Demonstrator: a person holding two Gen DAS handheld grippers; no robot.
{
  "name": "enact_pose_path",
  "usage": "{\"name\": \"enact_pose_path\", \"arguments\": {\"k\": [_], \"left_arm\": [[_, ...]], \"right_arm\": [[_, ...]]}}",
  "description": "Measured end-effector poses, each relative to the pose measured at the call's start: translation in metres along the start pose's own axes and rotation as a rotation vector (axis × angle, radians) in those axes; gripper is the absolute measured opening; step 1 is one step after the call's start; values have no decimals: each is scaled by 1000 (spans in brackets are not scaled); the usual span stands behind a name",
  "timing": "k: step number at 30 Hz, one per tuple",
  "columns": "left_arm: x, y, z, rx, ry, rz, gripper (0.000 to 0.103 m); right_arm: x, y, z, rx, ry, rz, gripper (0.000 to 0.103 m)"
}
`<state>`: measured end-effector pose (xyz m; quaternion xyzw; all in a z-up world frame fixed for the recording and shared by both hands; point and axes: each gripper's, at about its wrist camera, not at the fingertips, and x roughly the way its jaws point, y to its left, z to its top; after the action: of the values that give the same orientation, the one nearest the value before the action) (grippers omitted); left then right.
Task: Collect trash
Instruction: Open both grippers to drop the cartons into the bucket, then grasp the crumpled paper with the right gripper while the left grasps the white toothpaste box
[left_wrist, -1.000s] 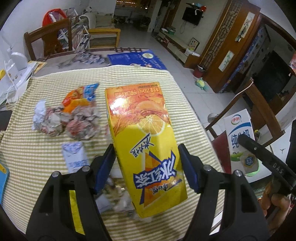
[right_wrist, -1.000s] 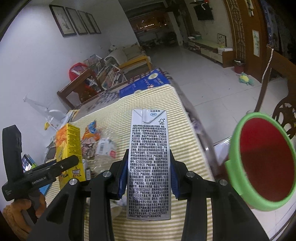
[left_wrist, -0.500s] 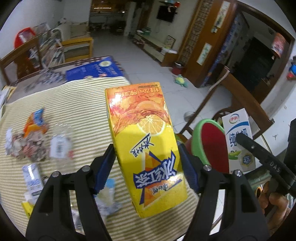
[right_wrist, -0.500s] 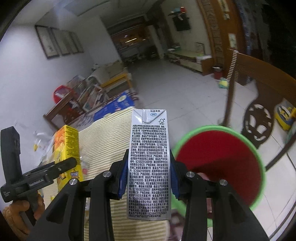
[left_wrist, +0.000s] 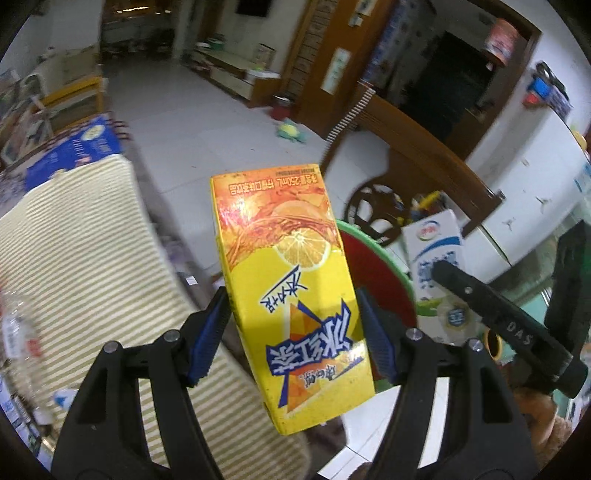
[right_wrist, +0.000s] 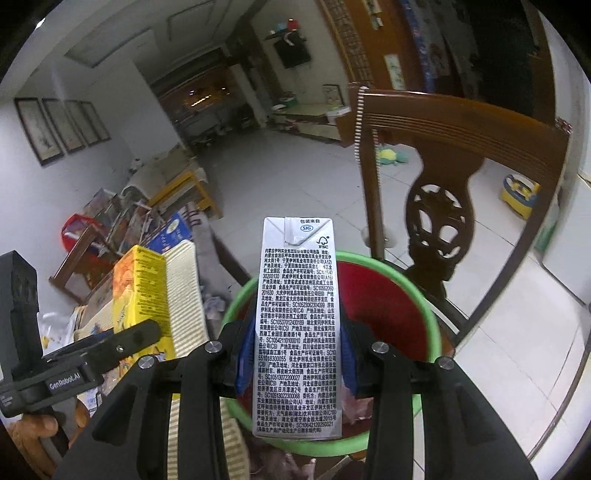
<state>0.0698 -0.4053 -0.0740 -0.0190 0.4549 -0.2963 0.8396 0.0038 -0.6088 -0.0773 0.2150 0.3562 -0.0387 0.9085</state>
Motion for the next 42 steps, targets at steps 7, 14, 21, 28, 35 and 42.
{"name": "enact_pose_path", "arguments": {"k": [7,14,21,28,35,42], "left_arm": [[28,-27,6,59,44,-28,66],[37,-23,8,47,63,-32,75],[13,1,1,7,10,5,78],[-24,47,-18,-82,-37,79,78],[-68,125,-54,-222,-65,210,78],[-117,233,-110,-431,-44,384,78]], "right_arm": [[-3,-23,0,42,-7,-27,36],[-4,-29,1,52,-26,-36,59],[1,-17,0,40,-23,-21,59],[11,28,-5,-34,3,20,59],[37,90,-20,-125,65,84,59],[60,166,-44,-223,122,144,59]]}}
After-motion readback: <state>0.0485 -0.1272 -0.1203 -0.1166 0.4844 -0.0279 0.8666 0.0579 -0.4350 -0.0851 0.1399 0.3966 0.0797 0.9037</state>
